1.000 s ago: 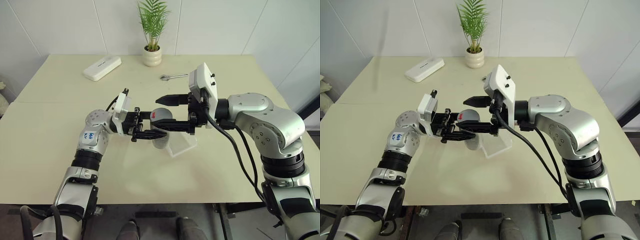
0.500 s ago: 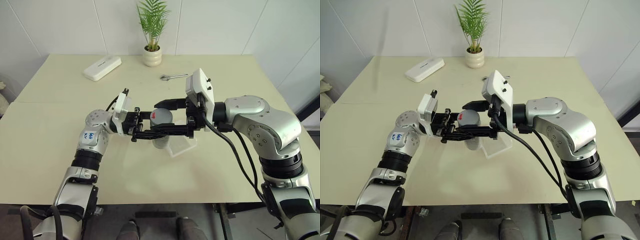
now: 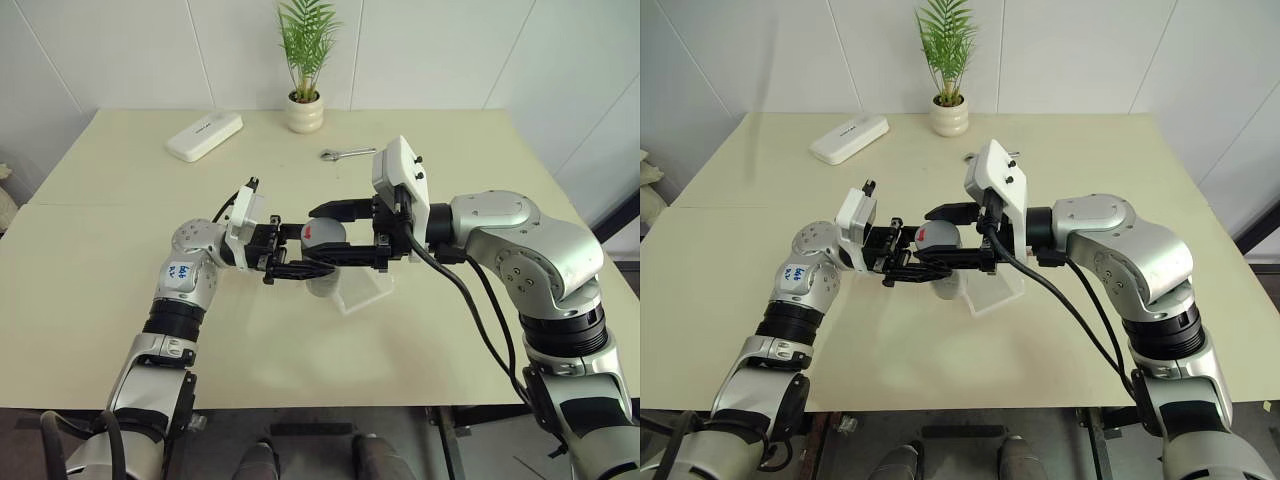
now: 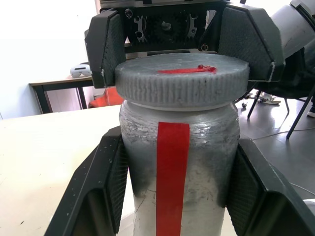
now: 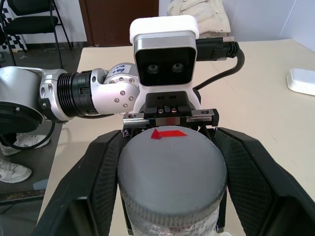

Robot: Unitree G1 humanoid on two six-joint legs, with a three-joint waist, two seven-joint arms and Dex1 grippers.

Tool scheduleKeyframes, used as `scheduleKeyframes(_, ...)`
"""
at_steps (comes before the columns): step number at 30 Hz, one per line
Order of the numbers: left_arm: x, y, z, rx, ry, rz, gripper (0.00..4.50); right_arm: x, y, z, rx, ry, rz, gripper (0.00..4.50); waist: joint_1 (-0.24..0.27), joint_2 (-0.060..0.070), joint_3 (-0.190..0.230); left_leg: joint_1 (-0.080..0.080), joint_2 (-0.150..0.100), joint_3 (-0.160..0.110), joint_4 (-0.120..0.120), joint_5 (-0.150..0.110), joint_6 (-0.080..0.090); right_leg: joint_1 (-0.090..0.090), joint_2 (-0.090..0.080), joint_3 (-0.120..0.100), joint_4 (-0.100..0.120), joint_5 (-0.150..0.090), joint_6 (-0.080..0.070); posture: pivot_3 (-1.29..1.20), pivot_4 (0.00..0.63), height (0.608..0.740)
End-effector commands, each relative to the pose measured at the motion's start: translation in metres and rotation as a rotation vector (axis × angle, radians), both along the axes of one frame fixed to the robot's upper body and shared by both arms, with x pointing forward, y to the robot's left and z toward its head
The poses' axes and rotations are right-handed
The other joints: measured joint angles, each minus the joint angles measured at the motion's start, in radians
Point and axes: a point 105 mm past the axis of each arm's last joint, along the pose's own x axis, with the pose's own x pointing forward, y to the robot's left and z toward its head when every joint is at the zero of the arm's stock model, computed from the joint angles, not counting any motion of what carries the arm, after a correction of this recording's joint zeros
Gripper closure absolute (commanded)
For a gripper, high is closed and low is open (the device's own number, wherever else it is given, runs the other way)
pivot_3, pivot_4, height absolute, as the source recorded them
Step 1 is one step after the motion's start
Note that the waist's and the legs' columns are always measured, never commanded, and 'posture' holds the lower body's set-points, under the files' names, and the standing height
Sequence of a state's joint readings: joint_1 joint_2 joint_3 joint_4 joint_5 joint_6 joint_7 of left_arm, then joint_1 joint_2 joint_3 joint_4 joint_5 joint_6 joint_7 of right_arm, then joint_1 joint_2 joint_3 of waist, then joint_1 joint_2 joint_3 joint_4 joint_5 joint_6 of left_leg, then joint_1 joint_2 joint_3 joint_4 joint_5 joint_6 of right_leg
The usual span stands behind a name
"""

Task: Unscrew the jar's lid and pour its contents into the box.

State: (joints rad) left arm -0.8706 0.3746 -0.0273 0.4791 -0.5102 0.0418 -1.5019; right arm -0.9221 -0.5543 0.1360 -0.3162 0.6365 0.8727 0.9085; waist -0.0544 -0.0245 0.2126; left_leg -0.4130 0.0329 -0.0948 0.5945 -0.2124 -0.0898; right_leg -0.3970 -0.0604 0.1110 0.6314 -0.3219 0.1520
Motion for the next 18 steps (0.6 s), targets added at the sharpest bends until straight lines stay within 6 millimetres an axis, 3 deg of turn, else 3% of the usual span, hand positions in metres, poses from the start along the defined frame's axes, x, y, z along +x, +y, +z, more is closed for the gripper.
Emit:
scheduleKeyframes(1, -0.012, 0.003, 0.004, 0.025, -0.052, -0.091, 1.88, -0.008, -0.002, 0.015, 0.02, -0.066, 0.018, 1.5, 0.0, 0.0, 0.0, 0.0, 0.0, 0.0, 0.0, 0.0, 0.0, 0.0, 0.0, 0.0, 0.0, 0.0, 0.0, 0.0, 0.15, 0.74)
scheduleKeyframes(11, -0.011, 0.007, -0.009, 0.084, -0.005, -0.086, 1.88, 0.0, -0.015, 0.041, 0.053, -0.141, -0.043, 1.5, 0.0, 0.0, 0.0, 0.0, 0.0, 0.0, 0.0, 0.0, 0.0, 0.0, 0.0, 0.0, 0.0, 0.0, 0.0, 0.0, 0.15, 0.74)
scheduleKeyframes(18, -0.012, 0.005, -0.01, 0.077, 0.001, -0.086, 1.88, 0.0, -0.016, 0.044, 0.063, -0.148, -0.054, 1.5, 0.0, 0.0, 0.0, 0.0, 0.0, 0.0, 0.0, 0.0, 0.0, 0.0, 0.0, 0.0, 0.0, 0.0, 0.0, 0.0, 0.15, 0.74)
